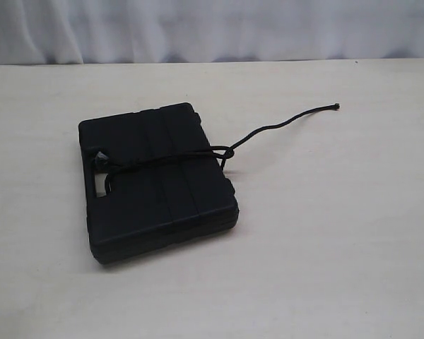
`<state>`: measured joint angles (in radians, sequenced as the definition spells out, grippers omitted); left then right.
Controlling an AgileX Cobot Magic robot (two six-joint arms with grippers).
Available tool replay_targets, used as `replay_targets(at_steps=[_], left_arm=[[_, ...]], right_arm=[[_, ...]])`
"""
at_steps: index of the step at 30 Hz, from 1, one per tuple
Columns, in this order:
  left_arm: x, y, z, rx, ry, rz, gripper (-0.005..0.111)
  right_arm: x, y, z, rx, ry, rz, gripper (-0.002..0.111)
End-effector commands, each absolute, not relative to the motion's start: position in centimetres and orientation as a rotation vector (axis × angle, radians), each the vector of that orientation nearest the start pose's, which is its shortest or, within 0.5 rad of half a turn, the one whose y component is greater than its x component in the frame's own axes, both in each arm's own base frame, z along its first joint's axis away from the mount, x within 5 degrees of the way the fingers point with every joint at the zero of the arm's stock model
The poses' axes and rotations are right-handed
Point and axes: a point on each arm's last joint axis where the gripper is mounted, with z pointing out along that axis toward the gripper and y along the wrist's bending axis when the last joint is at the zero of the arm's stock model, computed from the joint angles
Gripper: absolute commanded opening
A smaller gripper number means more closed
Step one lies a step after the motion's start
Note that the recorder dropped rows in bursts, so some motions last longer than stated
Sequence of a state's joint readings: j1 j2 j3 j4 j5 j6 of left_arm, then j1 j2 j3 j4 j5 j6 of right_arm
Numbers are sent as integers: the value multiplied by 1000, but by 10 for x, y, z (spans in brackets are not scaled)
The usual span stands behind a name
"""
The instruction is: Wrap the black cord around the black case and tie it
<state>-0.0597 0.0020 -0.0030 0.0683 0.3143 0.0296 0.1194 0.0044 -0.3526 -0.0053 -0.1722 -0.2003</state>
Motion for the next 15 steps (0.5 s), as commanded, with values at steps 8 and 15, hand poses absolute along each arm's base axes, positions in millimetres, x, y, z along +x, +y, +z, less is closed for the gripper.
replay_targets(at_steps=[8, 15], left_arm=[[54, -1, 185, 126, 1788, 48, 0], [54, -1, 185, 126, 1788, 48, 0]], right_arm=[[43, 1, 269, -141, 1192, -157, 4], [53, 1, 229, -169, 1446, -147, 4]])
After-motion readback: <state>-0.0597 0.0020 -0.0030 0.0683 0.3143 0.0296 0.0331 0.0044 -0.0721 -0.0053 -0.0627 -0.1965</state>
